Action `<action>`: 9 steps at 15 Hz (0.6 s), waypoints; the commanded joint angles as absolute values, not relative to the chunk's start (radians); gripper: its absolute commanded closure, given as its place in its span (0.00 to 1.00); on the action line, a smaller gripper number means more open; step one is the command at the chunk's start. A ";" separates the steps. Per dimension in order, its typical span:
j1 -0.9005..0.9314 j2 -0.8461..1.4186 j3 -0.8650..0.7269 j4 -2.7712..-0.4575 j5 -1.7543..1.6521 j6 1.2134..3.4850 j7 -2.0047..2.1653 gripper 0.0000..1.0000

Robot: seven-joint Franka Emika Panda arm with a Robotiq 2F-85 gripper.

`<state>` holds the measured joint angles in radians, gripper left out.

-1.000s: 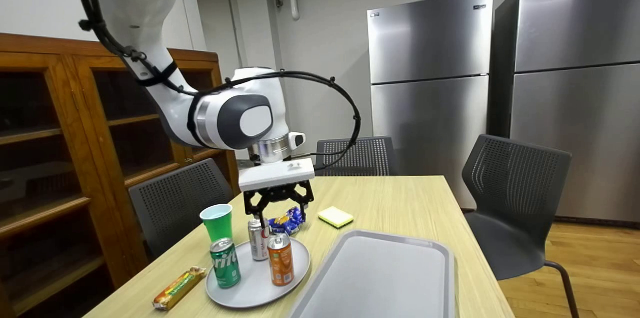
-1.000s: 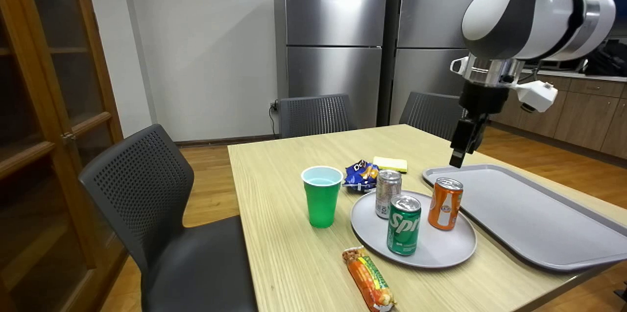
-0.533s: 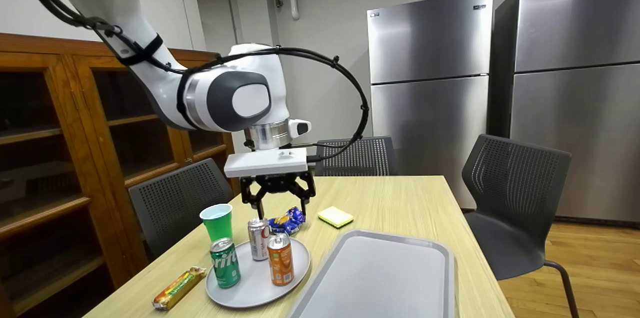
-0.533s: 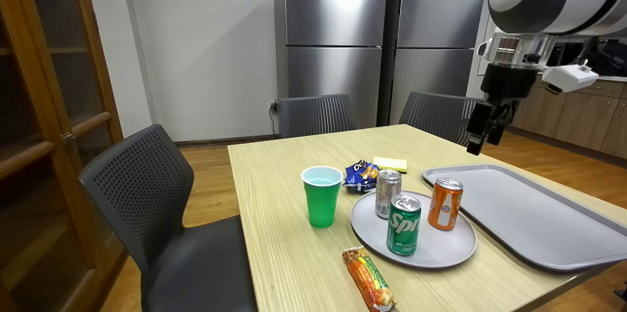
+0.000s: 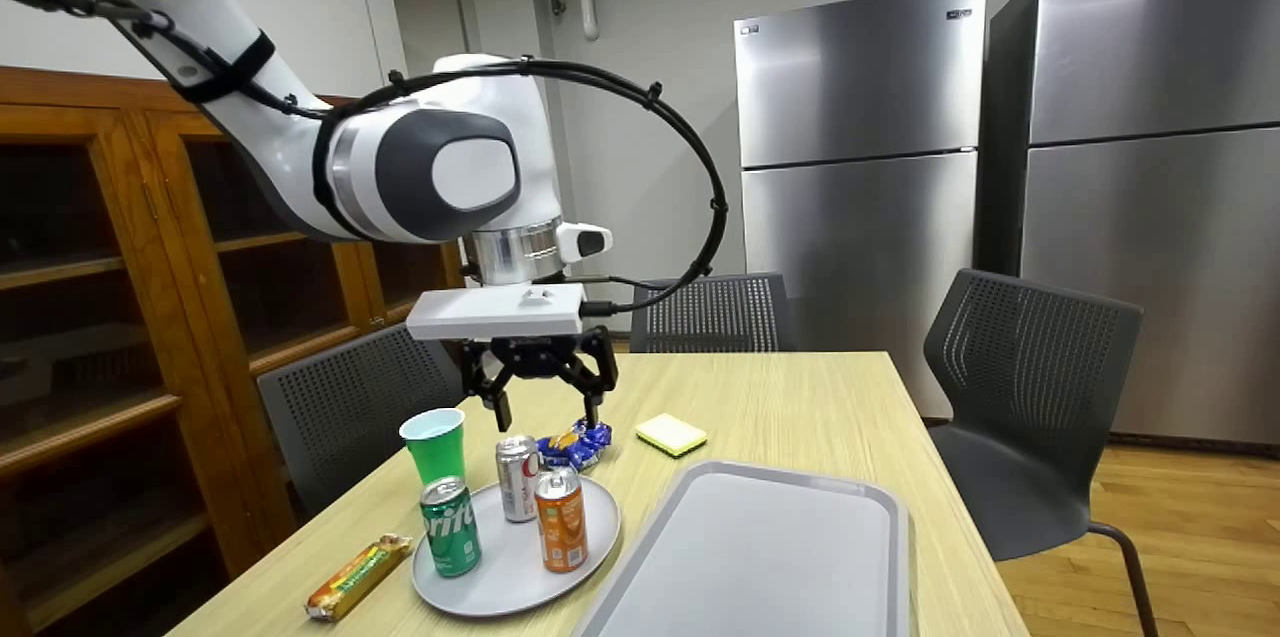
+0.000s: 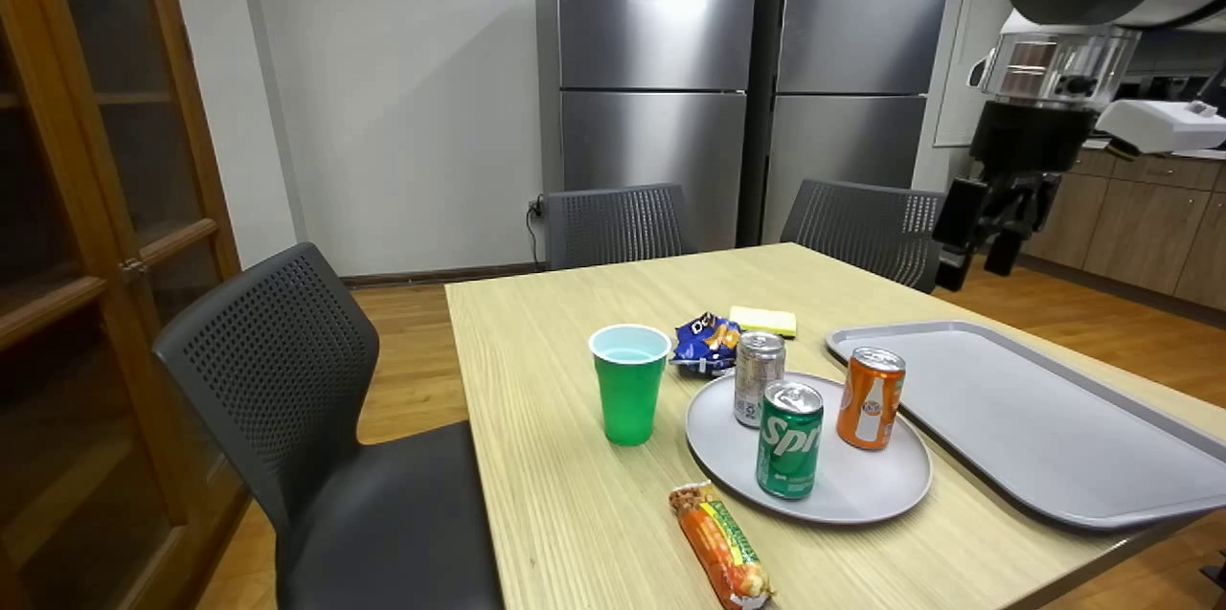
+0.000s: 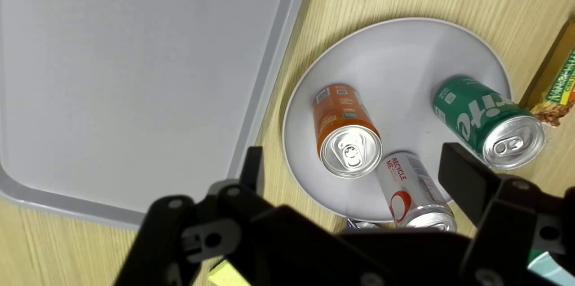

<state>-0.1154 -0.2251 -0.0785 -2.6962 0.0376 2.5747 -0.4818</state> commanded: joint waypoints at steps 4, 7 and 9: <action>-0.085 -0.248 -0.109 -2.711 0.015 2.569 -0.444 0.00; -0.085 -0.250 -0.109 -2.712 0.015 2.569 -0.443 0.00; -0.085 -0.250 -0.109 -2.712 0.015 2.569 -0.442 0.00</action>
